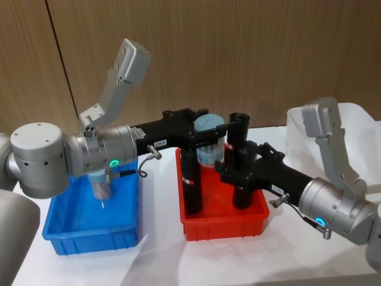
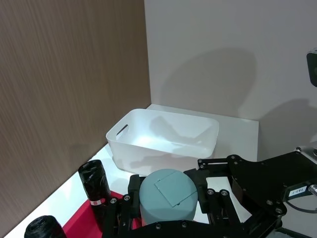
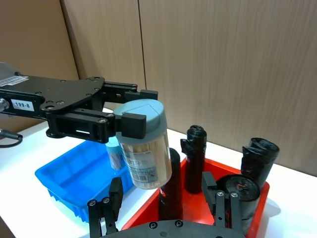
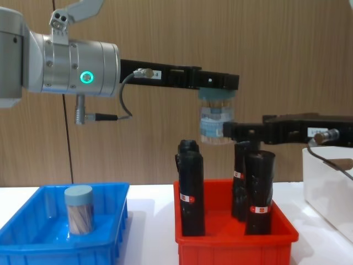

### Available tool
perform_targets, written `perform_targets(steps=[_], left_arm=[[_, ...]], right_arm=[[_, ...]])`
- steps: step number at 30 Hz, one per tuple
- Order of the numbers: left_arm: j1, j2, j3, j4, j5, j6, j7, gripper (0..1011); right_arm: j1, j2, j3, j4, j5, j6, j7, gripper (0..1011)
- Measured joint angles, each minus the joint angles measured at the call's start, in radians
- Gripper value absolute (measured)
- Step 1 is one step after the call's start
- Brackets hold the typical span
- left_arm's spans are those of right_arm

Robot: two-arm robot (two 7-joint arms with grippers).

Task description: Pick the cotton swabs from the blue box and place them into the white box.

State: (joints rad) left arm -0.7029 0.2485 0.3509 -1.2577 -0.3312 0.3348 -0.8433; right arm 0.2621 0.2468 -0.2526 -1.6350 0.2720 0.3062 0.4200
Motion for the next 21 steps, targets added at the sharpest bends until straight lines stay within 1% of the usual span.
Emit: perform_targets(steps=[10,21], left_arm=[[0.0,0.0,0.0,0.0,0.0,0.0,0.0,665],[0.0,0.0,0.0,0.0,0.0,0.0,0.0,665]], right_arm=[[0.022,-0.019,-0.013,0.027,0.014,-0.007,0.019,1002],[0.042,-0.037,-0.028,0.052,0.004,-0.033,0.023,1001]])
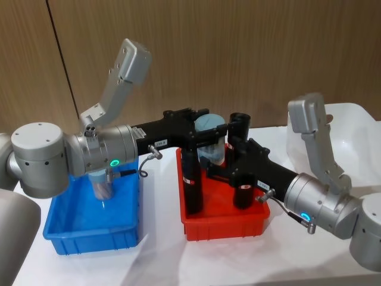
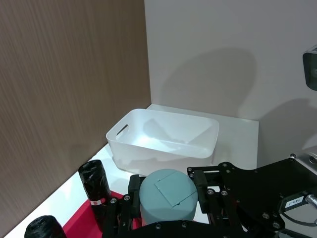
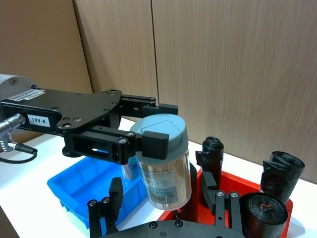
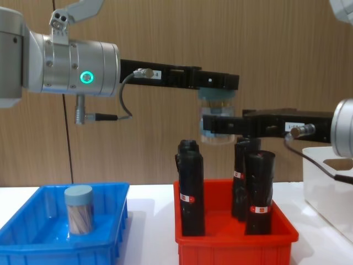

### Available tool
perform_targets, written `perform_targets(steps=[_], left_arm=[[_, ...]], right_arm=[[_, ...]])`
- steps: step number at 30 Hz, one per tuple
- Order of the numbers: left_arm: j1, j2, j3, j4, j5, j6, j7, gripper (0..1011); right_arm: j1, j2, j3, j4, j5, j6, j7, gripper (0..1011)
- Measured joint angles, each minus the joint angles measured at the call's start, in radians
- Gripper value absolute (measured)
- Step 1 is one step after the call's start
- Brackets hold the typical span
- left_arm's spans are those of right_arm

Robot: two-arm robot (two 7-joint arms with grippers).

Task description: Pick the cotton swabs from the blue box and place them into the white box.

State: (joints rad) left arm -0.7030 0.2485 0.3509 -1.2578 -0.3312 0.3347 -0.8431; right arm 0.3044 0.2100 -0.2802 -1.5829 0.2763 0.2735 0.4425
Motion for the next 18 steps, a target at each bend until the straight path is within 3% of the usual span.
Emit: perform_targets(steps=[18], left_arm=[[0.0,0.0,0.0,0.0,0.0,0.0,0.0,665]], right_arm=[[0.036,-0.025,-0.018,0.057,-0.024,-0.037,-0.003,1001]])
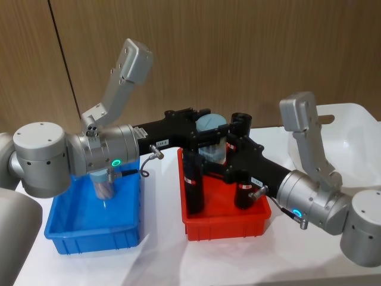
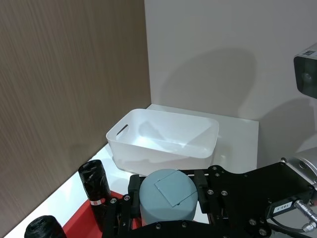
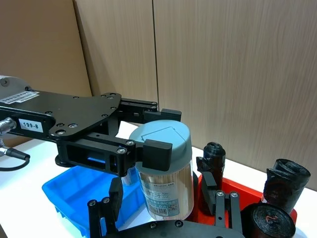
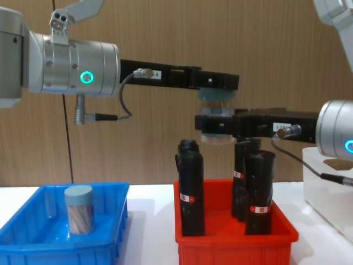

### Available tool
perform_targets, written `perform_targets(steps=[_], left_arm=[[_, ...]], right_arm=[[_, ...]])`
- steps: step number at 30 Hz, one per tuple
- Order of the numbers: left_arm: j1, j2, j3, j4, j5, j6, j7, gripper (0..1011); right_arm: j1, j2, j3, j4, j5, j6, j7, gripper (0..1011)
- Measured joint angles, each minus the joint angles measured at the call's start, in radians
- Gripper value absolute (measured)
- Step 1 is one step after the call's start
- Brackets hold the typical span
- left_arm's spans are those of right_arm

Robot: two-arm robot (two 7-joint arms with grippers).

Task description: Pick the cotton swabs from the blue box and place them into the white box.

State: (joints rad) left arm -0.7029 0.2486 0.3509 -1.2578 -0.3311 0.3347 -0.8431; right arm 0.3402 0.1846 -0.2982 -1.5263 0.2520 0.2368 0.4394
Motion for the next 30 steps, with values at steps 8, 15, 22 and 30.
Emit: perform_targets(steps=[8,15,22,30], left_arm=[[0.0,0.0,0.0,0.0,0.0,0.0,0.0,665],[0.0,0.0,0.0,0.0,0.0,0.0,0.0,665],[0.0,0.0,0.0,0.0,0.0,0.0,0.001,669],[0.0,0.0,0.0,0.0,0.0,0.0,0.0,895]], right_arm=[[0.012,-0.008,-0.007,0.024,-0.006,-0.017,0.001,929],[0.021,-0.014,-0.011,0.043,-0.006,-0.033,0.002,743],[0.028,-0.018,-0.013,0.057,-0.005,-0.049,0.003,621],[0.032,-0.019,-0.015,0.064,0.0,-0.062,0.002,619]])
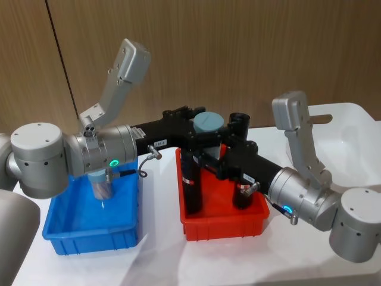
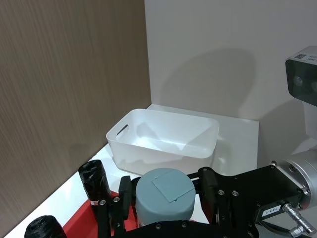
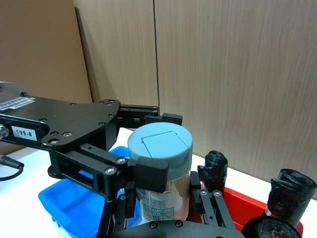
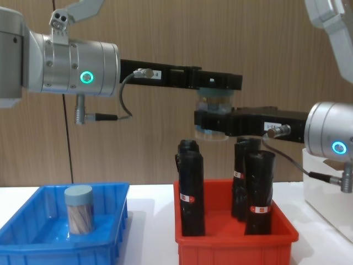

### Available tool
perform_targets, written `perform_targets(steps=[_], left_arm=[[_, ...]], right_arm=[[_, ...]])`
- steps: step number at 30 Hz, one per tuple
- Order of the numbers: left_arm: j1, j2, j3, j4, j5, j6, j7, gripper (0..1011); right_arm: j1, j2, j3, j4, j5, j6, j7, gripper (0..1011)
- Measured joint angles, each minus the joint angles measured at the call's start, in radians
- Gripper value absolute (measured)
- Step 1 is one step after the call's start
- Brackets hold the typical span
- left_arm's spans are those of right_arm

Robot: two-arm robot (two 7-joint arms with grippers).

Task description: Pick the cotton swabs from the blue box and place them into the white box.

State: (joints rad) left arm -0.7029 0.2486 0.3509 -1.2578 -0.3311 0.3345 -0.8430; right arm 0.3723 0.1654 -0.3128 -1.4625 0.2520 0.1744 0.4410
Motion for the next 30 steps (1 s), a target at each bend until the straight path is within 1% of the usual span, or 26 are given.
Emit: perform_targets(steps=[3,5,15,20,26,30], left_arm=[[0.0,0.0,0.0,0.0,0.0,0.0,0.0,982],[0.0,0.0,0.0,0.0,0.0,0.0,0.0,1004],[0.0,0.0,0.0,0.0,0.0,0.0,0.0,1004],[0.0,0.0,0.0,0.0,0.0,0.0,0.0,1004],[0.0,0.0,0.0,0.0,0.0,0.0,0.0,1004],[0.0,0.0,0.0,0.0,0.0,0.0,0.0,1004]], right_arm=[[0.0,0.0,-0.001,0.001,0.002,-0.004,-0.001,621],[0.001,0.0,-0.001,0.001,0.002,-0.005,-0.001,619],[0.0,0.002,-0.002,0.002,0.003,-0.013,-0.011,621],[-0.002,0.007,0.001,0.009,0.003,-0.015,-0.025,621],[-0.002,0.015,0.012,0.021,0.008,-0.017,-0.048,621],[0.0,0.024,0.025,0.034,0.011,-0.021,-0.072,621]])
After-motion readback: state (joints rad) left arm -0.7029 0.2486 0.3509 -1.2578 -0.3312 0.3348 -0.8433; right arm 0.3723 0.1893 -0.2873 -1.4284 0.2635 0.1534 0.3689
